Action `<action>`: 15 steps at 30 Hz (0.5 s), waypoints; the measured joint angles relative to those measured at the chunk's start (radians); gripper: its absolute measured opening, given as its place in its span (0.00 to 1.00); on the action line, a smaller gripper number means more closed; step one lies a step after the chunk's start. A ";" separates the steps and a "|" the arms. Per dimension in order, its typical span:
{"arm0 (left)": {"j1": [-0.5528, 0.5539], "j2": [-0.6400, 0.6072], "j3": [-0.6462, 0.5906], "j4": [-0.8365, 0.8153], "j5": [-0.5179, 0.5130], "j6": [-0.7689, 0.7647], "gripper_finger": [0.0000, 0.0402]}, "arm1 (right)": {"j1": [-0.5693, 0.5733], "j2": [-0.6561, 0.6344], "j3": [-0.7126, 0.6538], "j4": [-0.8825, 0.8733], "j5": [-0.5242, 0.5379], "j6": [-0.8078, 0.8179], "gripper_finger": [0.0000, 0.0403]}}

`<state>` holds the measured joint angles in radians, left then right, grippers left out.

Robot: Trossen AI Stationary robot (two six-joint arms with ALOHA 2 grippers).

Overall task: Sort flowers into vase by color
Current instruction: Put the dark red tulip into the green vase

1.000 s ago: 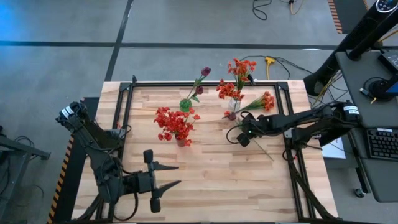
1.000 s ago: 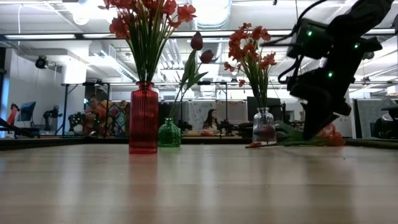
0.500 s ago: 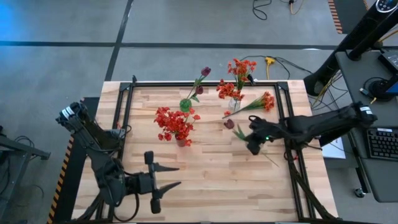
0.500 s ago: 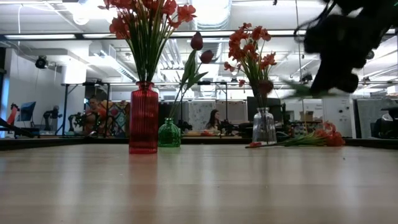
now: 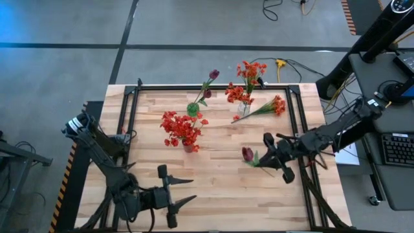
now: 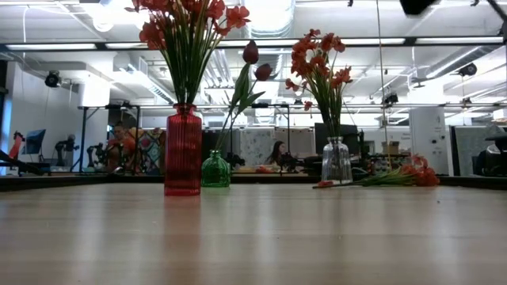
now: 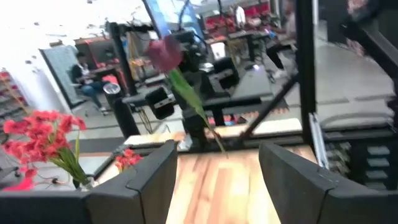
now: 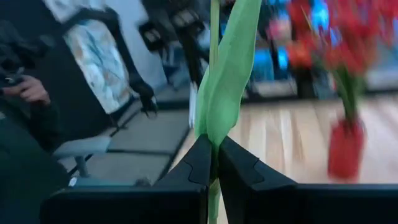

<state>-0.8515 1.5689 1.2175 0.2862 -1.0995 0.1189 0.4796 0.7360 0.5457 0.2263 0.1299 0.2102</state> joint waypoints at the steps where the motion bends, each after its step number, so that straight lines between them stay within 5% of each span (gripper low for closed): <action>1: 0.006 0.011 0.000 0.042 -0.001 0.027 0.53 | 0.003 0.020 0.000 0.060 0.000 -0.040 0.03; 15: 0.102 0.109 0.000 0.203 0.046 0.085 0.66 | 0.002 0.401 0.074 0.664 -0.044 -0.336 0.03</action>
<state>-0.7491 1.6775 1.2175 0.4892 -1.0535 0.2038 0.4820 1.1375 0.6197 0.8900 0.0857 -0.1258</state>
